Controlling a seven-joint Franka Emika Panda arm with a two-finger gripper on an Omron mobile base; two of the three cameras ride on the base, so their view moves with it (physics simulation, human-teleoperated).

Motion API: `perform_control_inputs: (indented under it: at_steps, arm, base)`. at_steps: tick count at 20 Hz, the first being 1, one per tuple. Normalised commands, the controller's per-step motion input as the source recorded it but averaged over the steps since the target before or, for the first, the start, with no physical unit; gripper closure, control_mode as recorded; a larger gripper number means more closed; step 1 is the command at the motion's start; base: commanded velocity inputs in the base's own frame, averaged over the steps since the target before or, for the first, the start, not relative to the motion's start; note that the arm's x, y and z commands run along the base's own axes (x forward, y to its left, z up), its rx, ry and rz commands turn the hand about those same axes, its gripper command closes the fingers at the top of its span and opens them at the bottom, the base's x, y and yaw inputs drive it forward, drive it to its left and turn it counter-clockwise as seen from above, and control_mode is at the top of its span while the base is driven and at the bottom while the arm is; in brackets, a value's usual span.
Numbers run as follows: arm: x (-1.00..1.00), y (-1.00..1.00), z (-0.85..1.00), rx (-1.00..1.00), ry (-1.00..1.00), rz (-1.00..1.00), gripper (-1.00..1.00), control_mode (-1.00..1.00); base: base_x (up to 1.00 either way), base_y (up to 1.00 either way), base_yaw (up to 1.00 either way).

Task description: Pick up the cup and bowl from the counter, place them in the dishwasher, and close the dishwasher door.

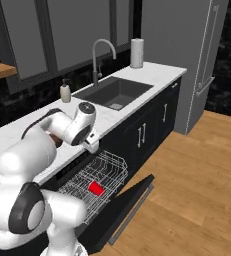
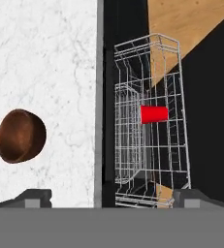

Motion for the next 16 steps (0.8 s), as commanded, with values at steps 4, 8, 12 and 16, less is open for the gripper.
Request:
perform_control_inputs:
  at_steps: [4, 8, 12, 16]
  arm:
    - [0.21, 0.76, -0.09, 0.00, 0.08, 0.09, -1.00, -1.00]
    - [0.64, 0.63, -0.09, -0.01, 0.09, 0.02, -1.00, -1.00]
    - [0.76, 0.52, -0.11, -0.09, 0.14, 0.00, -1.00, -1.00]
    - [0.45, 0.65, -0.27, -0.03, 0.11, 0.02, -1.00, -1.00]
  base:
    - [0.00, 0.00, 0.00]
    - [0.00, 0.00, 0.00]
    - [0.00, 0.00, 0.00]
    - [0.00, 0.00, 0.00]
